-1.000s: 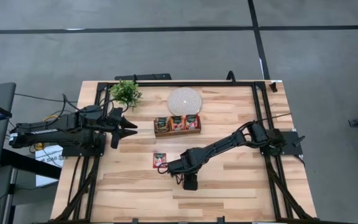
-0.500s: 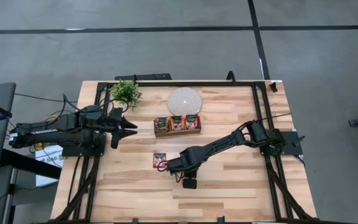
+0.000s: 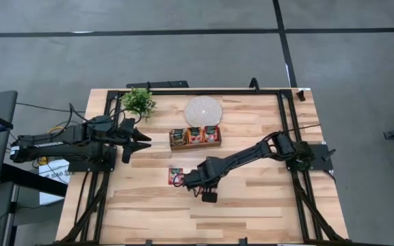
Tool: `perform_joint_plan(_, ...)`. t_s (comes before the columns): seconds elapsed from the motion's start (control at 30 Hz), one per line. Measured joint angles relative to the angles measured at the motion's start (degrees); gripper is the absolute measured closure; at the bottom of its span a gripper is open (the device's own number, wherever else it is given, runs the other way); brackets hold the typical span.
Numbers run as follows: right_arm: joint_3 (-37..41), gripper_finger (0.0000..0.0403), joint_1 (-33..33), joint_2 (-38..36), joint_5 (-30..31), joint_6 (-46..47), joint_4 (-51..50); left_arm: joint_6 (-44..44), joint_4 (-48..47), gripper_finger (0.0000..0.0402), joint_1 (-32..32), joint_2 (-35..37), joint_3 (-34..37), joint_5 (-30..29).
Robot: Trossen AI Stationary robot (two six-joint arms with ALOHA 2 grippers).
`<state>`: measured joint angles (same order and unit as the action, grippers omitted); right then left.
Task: Pick & Place Tea
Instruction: Put the red tea bag into the right section of the wooden organizer
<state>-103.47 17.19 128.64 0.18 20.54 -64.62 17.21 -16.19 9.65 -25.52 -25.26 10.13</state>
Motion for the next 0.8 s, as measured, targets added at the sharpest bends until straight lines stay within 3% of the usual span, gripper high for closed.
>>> perform_joint_plan(0.17,-6.4,0.0400,0.2,-0.2,7.3,-2.5,-8.2,0.0,0.0,0.0273,0.0,0.0,0.0,0.0)
perform_joint_plan(0.4,-12.3,0.0402,-1.5,-0.3,27.3,-3.4,-21.6,-0.4,0.0,0.0273,0.0,0.0,0.0,0.0)
perform_joint_plan(0.8,-12.4,0.0402,-11.1,-0.7,33.0,-11.6,-23.1,-0.4,0.0,0.0273,0.0,0.0,0.0,0.0)
